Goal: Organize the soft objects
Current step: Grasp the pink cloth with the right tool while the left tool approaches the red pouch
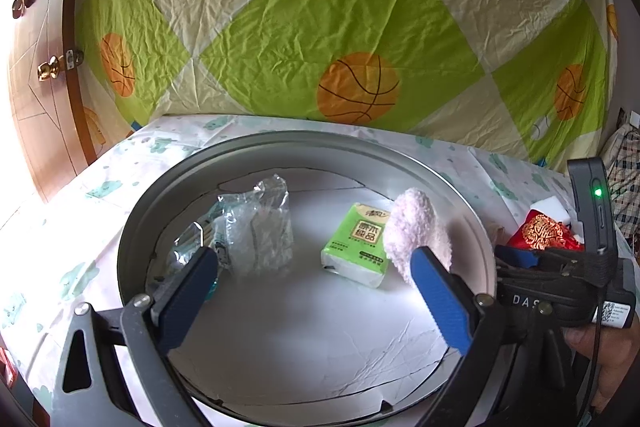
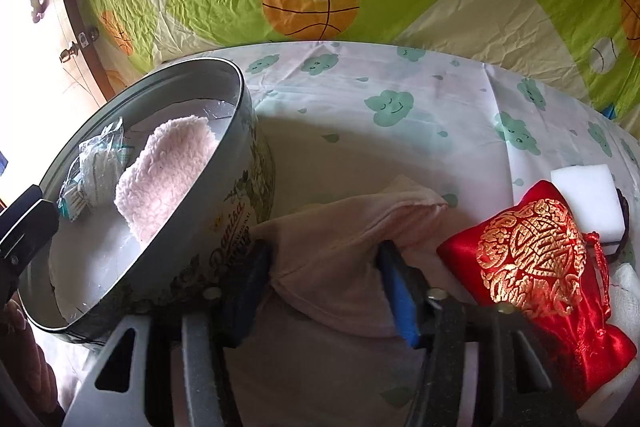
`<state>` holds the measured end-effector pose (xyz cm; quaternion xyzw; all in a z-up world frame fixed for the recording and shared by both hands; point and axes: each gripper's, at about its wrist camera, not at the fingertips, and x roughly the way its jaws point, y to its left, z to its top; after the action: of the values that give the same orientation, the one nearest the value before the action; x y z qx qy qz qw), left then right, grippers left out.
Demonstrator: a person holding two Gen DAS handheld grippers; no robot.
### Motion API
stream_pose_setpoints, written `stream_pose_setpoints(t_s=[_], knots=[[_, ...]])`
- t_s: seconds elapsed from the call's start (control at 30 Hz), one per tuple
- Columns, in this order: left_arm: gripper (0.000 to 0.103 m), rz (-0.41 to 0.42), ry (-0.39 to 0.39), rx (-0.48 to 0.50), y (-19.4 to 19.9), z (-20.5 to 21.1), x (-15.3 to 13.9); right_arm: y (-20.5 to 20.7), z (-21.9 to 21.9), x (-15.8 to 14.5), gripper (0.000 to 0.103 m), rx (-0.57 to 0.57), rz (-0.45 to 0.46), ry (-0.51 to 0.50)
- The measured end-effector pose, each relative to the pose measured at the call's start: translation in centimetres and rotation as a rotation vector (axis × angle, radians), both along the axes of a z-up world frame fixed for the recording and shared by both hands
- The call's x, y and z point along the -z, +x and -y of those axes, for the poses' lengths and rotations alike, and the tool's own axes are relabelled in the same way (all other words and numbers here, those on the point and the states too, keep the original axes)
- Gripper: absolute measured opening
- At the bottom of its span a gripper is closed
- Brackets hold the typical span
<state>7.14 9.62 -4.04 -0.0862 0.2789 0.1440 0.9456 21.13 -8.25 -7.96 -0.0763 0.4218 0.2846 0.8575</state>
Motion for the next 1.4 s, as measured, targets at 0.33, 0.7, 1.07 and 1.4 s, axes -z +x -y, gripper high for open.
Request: stream_pose_setpoints(t_s=[0.33,0.7,1.07,1.4], knots=[[0.099,0.015,0.009,0.013,0.2,1.2,-1.0,-1.6,2.6,-1.4,0.013,0.017,0.066,0.131],[0.098,0.027,0.041,0.111,2.2,6.5,-2.0,-6.3,11.5,-6.5,0.012,0.173,0.311,0.233],[0.098,-0.013,0.066,0.282,4.7,14.5,-1.2,-6.8,19.3,-6.5,0.012,0.359,0.373,0.203],[0.099,-0.058,0.041,0.444,7.4,19.7,-0.1,-6.0,21.8,-5.2,0.013,0.426,0.356,0.213]])
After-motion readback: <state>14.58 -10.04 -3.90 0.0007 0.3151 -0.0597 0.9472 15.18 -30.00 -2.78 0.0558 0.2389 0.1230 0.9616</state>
